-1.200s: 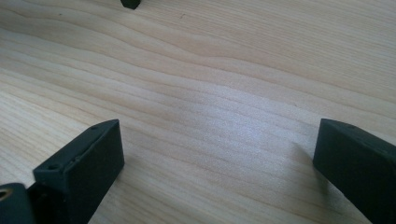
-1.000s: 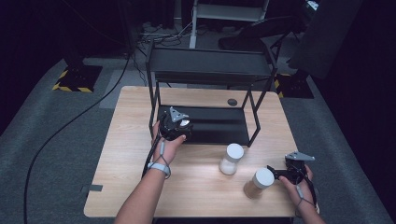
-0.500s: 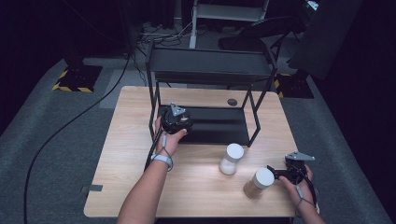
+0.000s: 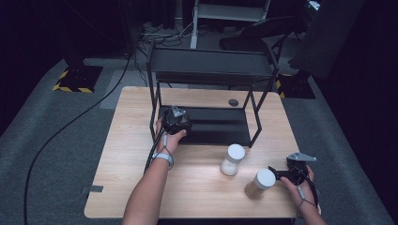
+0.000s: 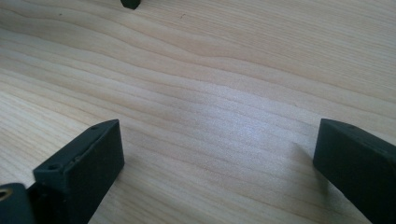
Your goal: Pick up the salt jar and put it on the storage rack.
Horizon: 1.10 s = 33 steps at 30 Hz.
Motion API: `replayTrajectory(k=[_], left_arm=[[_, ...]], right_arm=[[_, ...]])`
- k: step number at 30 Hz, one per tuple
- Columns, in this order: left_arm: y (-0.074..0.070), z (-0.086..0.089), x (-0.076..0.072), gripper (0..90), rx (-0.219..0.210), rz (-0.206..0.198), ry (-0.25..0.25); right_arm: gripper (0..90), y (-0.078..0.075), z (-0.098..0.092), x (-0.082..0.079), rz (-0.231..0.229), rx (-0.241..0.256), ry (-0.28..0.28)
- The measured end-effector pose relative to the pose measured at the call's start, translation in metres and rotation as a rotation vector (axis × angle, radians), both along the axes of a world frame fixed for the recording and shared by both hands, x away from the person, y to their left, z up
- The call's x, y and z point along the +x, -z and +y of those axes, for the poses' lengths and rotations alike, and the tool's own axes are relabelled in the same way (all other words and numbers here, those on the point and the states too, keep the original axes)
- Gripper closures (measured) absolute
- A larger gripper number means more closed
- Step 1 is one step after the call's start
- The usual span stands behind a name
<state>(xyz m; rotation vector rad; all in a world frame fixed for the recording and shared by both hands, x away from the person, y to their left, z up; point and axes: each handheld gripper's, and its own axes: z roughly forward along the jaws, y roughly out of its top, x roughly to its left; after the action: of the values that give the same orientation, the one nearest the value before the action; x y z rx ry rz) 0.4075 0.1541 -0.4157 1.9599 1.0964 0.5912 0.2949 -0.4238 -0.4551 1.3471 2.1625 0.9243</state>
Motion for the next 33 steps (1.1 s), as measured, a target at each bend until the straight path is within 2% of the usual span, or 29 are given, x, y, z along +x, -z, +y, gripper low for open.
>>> replayTrajectory(k=[5,17,20,23,30,33], left_arm=[[0.006,0.004,0.002,29.7,-0.015,0.01,-0.004],[0.004,0.007,0.004,28.9,-0.018,0.026,-0.024],[0.004,0.007,0.004,18.1,-0.035,0.032,-0.051],[0.001,0.007,0.0,13.5,-0.034,0.019,-0.051],[-0.011,0.012,-0.012,11.4,-0.06,-0.01,-0.039],[-0.02,0.012,-0.019,11.0,-0.038,-0.021,-0.023]], right_arm=[[1.8,0.0,0.0,0.0,0.0,0.0,0.0],[1.8,0.0,0.0,0.0,0.0,0.0,0.0],[1.7,0.0,0.0,0.0,0.0,0.0,0.0],[1.8,0.0,0.0,0.0,0.0,0.0,0.0],[1.8,0.0,0.0,0.0,0.0,0.0,0.0],[1.8,0.0,0.0,0.0,0.0,0.0,0.0]])
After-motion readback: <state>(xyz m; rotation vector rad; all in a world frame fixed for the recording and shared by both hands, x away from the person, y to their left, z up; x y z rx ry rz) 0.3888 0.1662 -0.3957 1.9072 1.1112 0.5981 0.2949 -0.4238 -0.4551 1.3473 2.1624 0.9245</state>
